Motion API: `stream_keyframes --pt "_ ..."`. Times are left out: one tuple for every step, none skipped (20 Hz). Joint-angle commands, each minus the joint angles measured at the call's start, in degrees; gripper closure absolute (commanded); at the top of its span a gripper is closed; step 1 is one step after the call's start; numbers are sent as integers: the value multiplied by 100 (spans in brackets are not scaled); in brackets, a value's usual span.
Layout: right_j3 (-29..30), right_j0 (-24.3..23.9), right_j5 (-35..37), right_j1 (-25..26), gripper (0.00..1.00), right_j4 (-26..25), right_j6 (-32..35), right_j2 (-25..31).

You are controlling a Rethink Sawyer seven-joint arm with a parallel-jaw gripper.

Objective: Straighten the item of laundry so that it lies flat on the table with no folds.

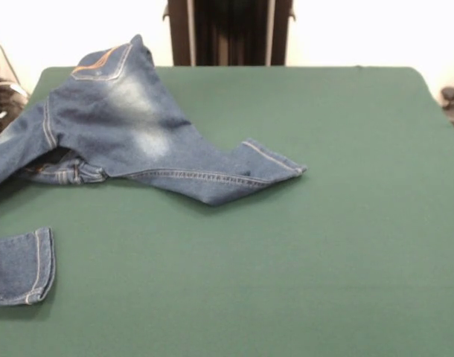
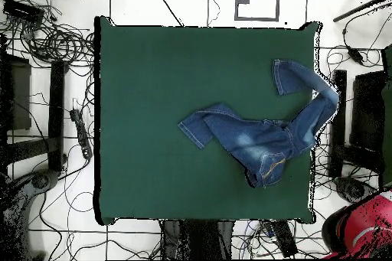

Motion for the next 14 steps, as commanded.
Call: stream_keyframes --pt "2833 -876 -1953 -566 0 1281 -1465 -1323" --pt "3079 -890 -2024 -687 0 1323 -1189 -1434" --pt "3455 -981 -2217 -792 0 1384 -996 -1537" --pt "3693 -1006 -2345 -890 0 1418 -798 -1605" --pt "3962 -1071 -2501 -962 0 1442 -659 -1679" --pt "4132 -1082 -2604 -1027 0 1457 -546 -1726" --pt "4317 -1125 -2749 -1068 0 1469 -477 -1780" --pt "4441 -1122 -2840 -1125 0 1489 -340 -1831" --pt "4553 -1105 -2919 -1193 0 1504 -216 -1894" --pt "4680 -1123 -3044 -1238 0 1500 -146 -1962" --pt "4973 -1253 -3272 -1332 0 1498 -87 -2060" --pt "5098 -1243 -3404 -1417 0 1487 -2 -2140" --pt "5314 -1378 -3575 -1540 0 1483 27 -2231" --pt "5451 -1365 -3752 -1662 0 1423 194 -2331"
